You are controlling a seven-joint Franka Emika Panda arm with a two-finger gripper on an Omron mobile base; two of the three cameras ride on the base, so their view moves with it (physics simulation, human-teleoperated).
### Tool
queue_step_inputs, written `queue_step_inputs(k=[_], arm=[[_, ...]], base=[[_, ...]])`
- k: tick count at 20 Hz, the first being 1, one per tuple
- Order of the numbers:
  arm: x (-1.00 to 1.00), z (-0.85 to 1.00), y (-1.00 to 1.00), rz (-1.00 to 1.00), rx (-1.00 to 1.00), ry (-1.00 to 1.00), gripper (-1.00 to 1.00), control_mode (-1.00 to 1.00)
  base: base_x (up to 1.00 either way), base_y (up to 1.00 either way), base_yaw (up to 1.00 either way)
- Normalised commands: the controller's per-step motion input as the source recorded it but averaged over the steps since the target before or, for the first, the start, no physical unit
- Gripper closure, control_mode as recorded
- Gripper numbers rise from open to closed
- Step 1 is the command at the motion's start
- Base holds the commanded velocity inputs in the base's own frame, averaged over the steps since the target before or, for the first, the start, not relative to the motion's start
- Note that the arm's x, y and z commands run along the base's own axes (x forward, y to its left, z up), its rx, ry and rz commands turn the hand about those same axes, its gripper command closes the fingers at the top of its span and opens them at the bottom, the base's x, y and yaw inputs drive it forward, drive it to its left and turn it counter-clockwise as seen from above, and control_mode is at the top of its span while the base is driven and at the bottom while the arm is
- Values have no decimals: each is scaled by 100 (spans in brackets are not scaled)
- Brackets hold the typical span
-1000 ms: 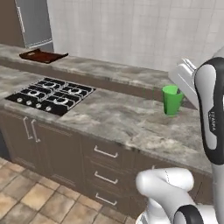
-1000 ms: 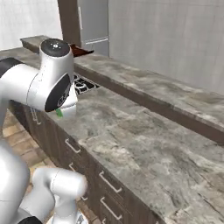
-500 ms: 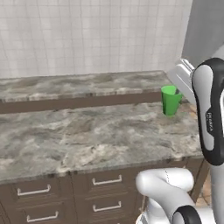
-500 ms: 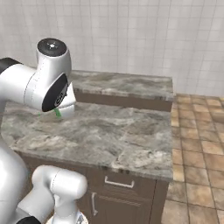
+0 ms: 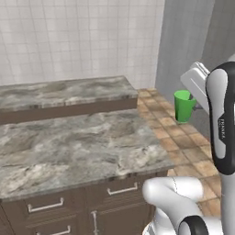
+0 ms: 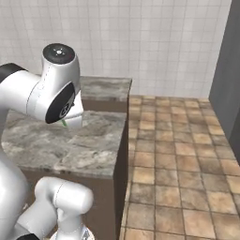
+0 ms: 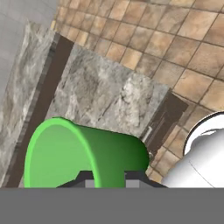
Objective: There is a tray on the dining counter. Grab the cup, mug, and pitcher and place them on the tray. The pitcher may be placed next to the tray if it cannot fit the tray.
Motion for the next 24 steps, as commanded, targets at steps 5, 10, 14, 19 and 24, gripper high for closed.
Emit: queue_step_inputs(k=[5,10,14,19,24], arm=[[0,0,0,0,0,0,100,100],[0,0,0,0,0,0,100,100],[0,0,0,0,0,0,100,100],[0,0,0,0,0,0,100,100],[0,0,0,0,0,0,100,100]], base=[[13,-100,0],[54,-100,-1],[98,-59,0],[100,-7,0],[100,0,0]])
